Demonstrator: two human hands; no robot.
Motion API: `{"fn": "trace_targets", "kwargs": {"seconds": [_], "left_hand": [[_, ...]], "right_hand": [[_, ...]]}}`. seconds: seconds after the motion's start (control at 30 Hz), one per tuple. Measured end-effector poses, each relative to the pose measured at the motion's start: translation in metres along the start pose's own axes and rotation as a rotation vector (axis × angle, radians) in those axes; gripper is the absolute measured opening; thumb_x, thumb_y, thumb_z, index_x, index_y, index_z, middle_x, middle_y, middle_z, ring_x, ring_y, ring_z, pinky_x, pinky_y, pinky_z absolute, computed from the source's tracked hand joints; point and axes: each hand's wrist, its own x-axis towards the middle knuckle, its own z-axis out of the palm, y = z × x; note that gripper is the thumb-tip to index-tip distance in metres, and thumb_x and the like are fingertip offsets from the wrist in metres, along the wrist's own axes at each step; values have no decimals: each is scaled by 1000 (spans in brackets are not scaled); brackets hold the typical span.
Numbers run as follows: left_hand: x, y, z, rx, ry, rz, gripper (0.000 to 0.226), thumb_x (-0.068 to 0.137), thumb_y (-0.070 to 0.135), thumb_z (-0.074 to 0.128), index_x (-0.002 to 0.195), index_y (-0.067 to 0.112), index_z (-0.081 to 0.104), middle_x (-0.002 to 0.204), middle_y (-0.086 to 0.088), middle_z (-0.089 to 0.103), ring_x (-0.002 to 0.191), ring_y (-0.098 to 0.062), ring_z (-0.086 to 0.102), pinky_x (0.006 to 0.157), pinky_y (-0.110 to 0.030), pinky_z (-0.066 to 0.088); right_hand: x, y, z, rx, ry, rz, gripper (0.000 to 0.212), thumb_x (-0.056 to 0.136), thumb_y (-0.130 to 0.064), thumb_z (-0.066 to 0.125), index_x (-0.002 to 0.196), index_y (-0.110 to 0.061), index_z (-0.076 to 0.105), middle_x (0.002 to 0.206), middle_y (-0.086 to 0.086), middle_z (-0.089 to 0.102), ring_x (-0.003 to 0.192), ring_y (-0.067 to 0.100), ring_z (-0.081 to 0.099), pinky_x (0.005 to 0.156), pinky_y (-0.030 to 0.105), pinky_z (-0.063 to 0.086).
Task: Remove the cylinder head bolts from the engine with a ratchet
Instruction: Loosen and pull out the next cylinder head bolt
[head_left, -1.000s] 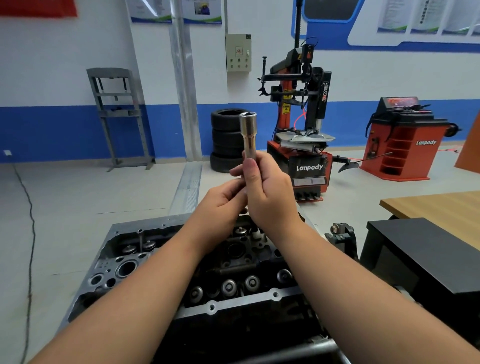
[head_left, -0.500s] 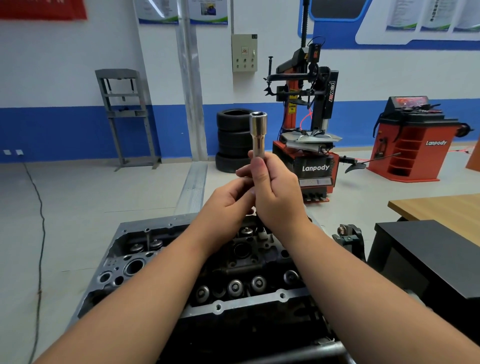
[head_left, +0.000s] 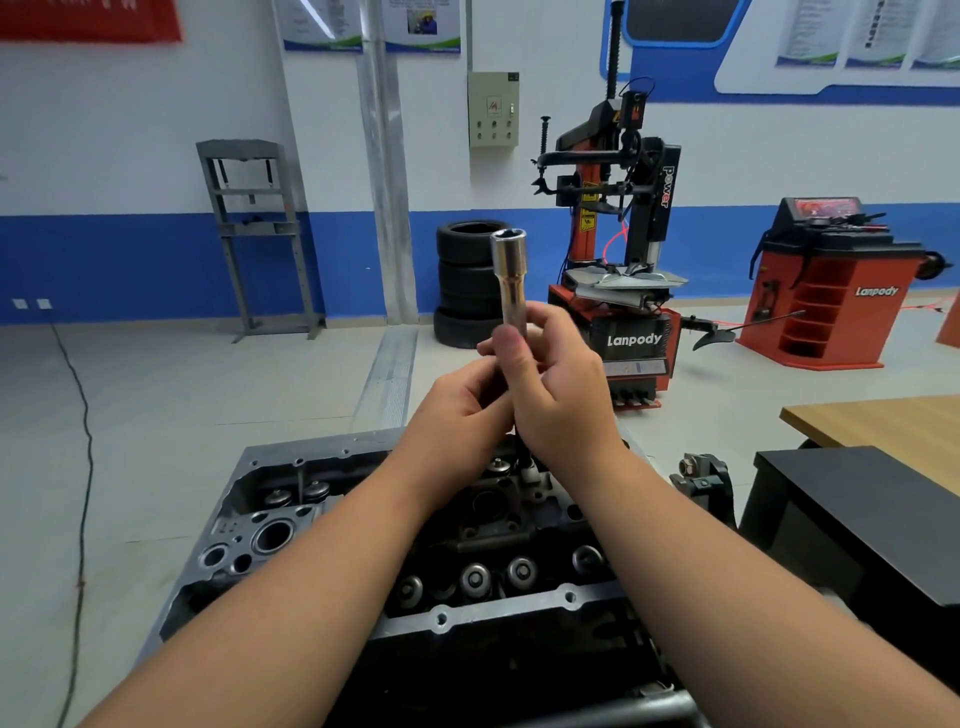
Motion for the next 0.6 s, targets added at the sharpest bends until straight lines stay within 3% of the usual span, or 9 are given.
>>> {"fn": "trace_targets", "kwargs": {"seconds": [0.13, 0.23, 0.37, 0.43, 0.53, 0.6], "left_hand": [[2, 0, 0, 20, 40, 36, 24, 98, 18, 69, 105, 41, 74, 100, 14, 79, 94, 0, 73, 74, -14, 53], [1, -2, -1, -39, 2, 19, 15, 102, 27, 63, 110, 32, 75, 106, 5, 79, 103, -9, 73, 85, -24, 58], [-1, -3, -1, -102, -78, -43, 26, 108, 32, 53, 125, 23, 69, 115, -2, 77, 112, -20, 72, 96, -38, 58], [-1, -2, -1, -51, -47, -19, 21, 107, 31, 55, 122, 29, 70, 111, 2, 78, 108, -15, 73, 90, -32, 59], [1, -1, -1, 15, 0, 41, 26, 99, 24, 66, 113, 45, 71, 105, 12, 78, 99, -4, 73, 78, -20, 57], [3, -3, 0, 7, 37, 35, 29, 95, 19, 71, 115, 41, 71, 106, 12, 78, 100, -5, 74, 80, -27, 61]], "right_hand": [[0, 1, -1, -34, 72, -31, 21, 91, -33, 69, 99, -18, 57, 83, -10, 66, 76, 6, 65, 64, 21, 53], [0, 4, -1, -13, 72, -30, 16, 96, -27, 64, 97, -12, 62, 81, -3, 70, 74, 8, 66, 63, 23, 52], [1, 3, -1, 8, 10, 28, 23, 102, -34, 48, 105, -17, 64, 90, -12, 72, 86, 0, 67, 70, 10, 47], [0, 1, -1, 36, -2, 33, 21, 101, -38, 47, 109, -23, 60, 89, -11, 73, 88, 1, 68, 72, 12, 49], [-1, -2, -1, 55, 21, 8, 20, 93, -44, 62, 105, -32, 52, 81, -8, 72, 77, 5, 69, 66, 18, 52], [-1, -1, 0, 23, 52, -4, 20, 91, -38, 66, 100, -27, 53, 77, -8, 70, 72, 6, 68, 62, 22, 53]]}}
